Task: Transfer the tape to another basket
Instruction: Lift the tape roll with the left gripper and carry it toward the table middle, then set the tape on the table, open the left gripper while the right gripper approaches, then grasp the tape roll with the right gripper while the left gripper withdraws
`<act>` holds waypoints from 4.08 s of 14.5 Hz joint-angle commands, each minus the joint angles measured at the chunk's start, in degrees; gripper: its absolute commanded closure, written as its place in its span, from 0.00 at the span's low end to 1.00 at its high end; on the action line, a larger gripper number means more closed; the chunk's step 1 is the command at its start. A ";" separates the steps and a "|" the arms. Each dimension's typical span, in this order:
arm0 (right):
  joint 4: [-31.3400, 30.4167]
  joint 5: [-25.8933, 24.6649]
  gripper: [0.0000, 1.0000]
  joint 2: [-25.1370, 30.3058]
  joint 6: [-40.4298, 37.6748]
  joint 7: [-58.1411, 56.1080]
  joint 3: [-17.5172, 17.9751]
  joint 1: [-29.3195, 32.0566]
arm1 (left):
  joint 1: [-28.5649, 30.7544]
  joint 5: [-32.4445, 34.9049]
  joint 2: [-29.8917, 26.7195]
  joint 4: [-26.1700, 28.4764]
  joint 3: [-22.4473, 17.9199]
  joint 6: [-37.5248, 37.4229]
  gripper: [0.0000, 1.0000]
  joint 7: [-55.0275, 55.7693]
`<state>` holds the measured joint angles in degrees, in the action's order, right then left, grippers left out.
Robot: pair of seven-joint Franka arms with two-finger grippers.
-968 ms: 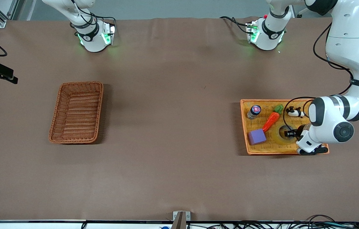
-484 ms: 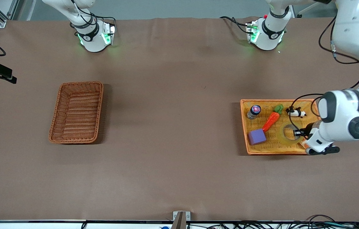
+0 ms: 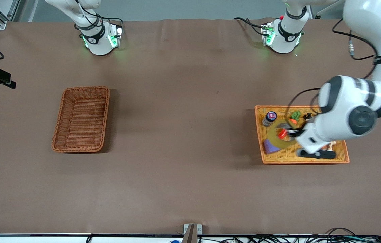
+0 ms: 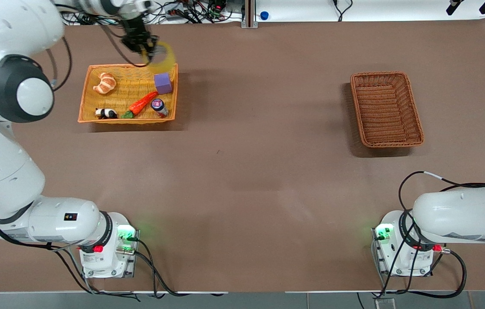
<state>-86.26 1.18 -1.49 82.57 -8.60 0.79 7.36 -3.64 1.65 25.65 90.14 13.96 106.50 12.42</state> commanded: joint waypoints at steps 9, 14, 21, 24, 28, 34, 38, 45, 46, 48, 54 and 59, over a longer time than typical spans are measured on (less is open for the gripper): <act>-1.37 1.28 0.00 1.05 0.31 -3.08 0.62 2.49 | -23.23 0.37 21.09 -23.60 5.02 5.26 1.00 19.82; -1.37 1.28 0.00 0.87 1.88 -3.00 0.62 2.31 | -27.82 -2.07 26.63 -24.48 3.97 18.79 1.00 22.63; -1.37 1.37 0.00 -1.15 6.10 -2.82 0.79 1.70 | -31.42 -2.70 30.86 -24.13 4.06 29.02 0.90 32.40; -1.72 1.63 0.00 -1.33 6.55 -2.56 0.97 1.61 | -31.42 -2.62 31.21 -23.95 3.62 29.11 0.53 32.31; -2.77 4.79 0.00 -1.68 6.46 -2.38 0.88 2.13 | -30.20 -2.61 28.85 -23.34 3.62 28.76 0.21 31.79; -12.86 4.71 0.00 -1.77 19.08 10.40 4.65 -4.79 | -21.60 -2.53 14.01 -20.35 3.44 7.25 0.03 30.38; -18.15 3.83 0.00 -5.96 30.78 20.53 8.26 -12.17 | -13.08 -2.44 5.83 -17.90 1.95 -1.55 0.00 24.15; -17.54 -6.70 0.00 -17.48 42.30 42.33 8.26 -26.76 | 2.14 -1.91 -5.07 -16.48 1.07 -7.71 0.00 8.96; -17.28 -8.89 0.00 -19.85 44.41 45.40 8.26 -28.96 | 3.46 -1.74 -6.04 -16.66 0.89 -7.71 0.00 6.85; -16.14 -12.33 0.00 -25.12 48.36 51.21 8.26 -31.52 | 4.17 -1.56 -8.85 -16.57 -2.42 -7.71 0.00 5.51; -14.82 -12.26 0.00 -31.73 52.69 52.02 7.91 -33.37 | 3.03 -1.82 -14.13 -16.22 -11.05 -14.29 0.00 0.25; -14.91 -12.69 0.00 -34.99 55.85 51.93 7.91 -34.16 | 0.92 -1.74 -22.65 -7.36 -15.09 -18.52 0.00 -7.04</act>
<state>-102.09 -10.30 -35.17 137.84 42.22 8.76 -26.14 -0.99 0.01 8.69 75.40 1.36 87.52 8.61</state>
